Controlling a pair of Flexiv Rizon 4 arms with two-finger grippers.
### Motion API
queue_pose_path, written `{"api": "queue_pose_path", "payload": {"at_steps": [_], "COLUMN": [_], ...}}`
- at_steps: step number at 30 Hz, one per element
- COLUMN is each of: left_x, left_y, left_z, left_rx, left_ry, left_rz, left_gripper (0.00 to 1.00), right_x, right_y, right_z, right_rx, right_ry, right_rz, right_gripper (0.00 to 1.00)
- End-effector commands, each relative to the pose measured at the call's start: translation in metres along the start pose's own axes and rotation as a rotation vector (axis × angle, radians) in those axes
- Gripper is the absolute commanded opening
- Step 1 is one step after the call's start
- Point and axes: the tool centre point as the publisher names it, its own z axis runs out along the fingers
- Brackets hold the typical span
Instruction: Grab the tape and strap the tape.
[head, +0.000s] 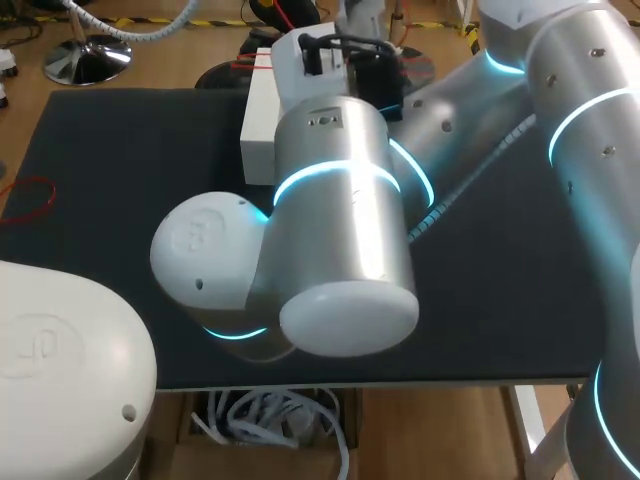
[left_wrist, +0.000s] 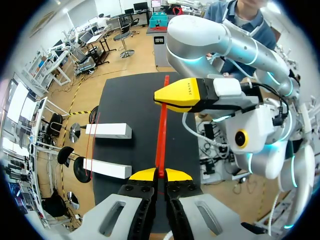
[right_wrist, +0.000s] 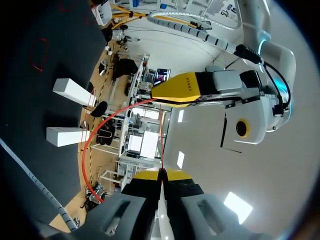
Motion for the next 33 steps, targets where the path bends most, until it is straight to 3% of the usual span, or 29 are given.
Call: {"api": "queue_pose_path", "payload": {"at_steps": [1,19,33], "left_x": [0.0006,0.0006,0.0006], "left_y": [-0.0005,-0.0005,-0.0005], "left_z": [-0.0009,-0.0009,-0.0009], "left_rx": [-0.004,-0.004,-0.004], "left_ry": [-0.001,-0.001,-0.001], "left_rz": [-0.002,-0.002,-0.002], "left_gripper": [0.00,0.00,0.00], "right_x": [-0.0019,-0.0064,-0.0069], "right_y": [0.0026,0.0085,-0.0003], "right_z": [-0.0004,-0.0075,-0.0101], "right_rx": [0.003,-0.013,0.003], "right_ry": [0.002,0.003,0.017], "right_rz": [-0.007,-0.003,-0.002], "right_gripper": [0.00,0.00,0.00]}}
